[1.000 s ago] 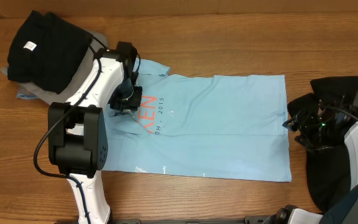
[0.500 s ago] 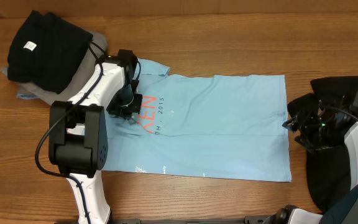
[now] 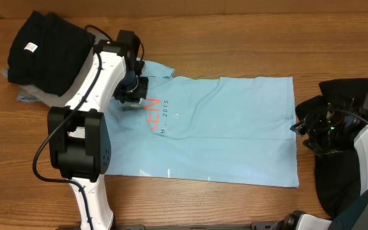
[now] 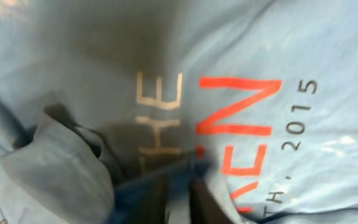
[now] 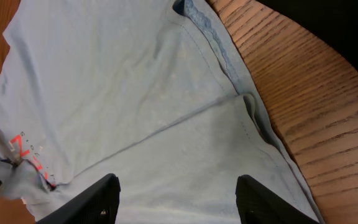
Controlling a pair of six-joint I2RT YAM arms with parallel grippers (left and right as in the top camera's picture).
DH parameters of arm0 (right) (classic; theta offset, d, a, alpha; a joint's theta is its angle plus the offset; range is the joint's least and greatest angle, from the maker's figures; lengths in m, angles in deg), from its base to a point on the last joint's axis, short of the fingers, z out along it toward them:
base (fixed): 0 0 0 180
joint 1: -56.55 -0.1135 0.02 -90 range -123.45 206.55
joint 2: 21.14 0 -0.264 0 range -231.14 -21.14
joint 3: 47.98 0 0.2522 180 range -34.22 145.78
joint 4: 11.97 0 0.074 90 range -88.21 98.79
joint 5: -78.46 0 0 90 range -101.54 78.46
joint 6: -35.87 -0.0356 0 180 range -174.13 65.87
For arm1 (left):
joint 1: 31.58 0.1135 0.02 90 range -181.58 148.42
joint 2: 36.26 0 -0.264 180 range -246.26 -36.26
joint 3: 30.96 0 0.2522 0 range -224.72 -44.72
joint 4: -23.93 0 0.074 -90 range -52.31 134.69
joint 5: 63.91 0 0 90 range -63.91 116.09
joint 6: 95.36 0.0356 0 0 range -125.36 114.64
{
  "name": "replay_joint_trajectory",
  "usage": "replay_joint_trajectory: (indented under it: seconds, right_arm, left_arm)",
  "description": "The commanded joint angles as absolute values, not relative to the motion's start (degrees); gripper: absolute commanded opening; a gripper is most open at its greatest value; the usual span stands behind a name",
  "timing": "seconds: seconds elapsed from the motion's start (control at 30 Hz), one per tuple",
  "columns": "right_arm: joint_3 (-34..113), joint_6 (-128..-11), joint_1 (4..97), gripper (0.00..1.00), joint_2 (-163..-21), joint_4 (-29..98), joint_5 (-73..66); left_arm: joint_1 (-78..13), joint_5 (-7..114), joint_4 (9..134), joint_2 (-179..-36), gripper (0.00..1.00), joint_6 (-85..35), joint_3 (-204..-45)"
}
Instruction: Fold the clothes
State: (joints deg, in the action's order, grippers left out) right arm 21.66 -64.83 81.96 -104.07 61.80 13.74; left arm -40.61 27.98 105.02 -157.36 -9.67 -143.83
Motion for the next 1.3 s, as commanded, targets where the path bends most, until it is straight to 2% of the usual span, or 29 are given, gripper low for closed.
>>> replay_joint_trajectory:
  seconds: [0.0, 0.03, 0.07, 0.3, 0.5, 0.67, 1.0, 1.13, 1.27]
  right_arm:
    - [22.75, -64.76, 81.67, 0.64, -104.07, 61.69, 14.02]
    - [22.75, -64.76, 81.67, 0.64, -104.07, 61.69, 14.02]
    - [22.75, -64.74, 81.67, 0.64, -104.07, 61.69, 14.02]
    - [22.75, -64.74, 81.67, 0.64, -104.07, 61.91, 14.02]
    - [22.75, -64.76, 81.67, 0.65, -104.07, 61.40, 14.02]
    - [22.75, -64.74, 81.67, 0.65, -104.07, 61.73, 14.02]
    - [22.75, -64.76, 81.67, 0.65, -104.07, 61.71, 14.05]
    - [22.75, -64.76, 81.67, 0.65, -104.07, 62.06, 14.05]
    - [22.75, -64.76, 81.67, 0.65, -104.07, 62.15, 14.05]
  left_arm:
    - [-41.44, 29.69, 104.41, -157.67, 0.37, -9.59, -144.14]
    - [-41.60, 29.30, 104.43, -157.67, 0.42, -9.59, -144.14]
    - [-41.64, 28.46, 104.54, -157.67, 0.43, -9.56, -144.14]
    - [-40.18, 18.43, 108.89, -157.67, 0.41, -9.39, -144.22]
    - [-39.02, 28.20, 105.09, -157.84, 0.40, -5.28, -144.09]
    - [-40.64, 28.33, 102.84, -157.86, 0.44, -4.60, -142.08]
    - [-44.15, 29.95, 96.65, -157.86, 0.44, -3.60, -133.88]
    - [-44.35, 28.44, 93.98, -157.86, 0.36, -4.27, -131.94]
    - [-44.35, 28.42, 93.52, -157.86, 0.19, -4.25, -131.68]
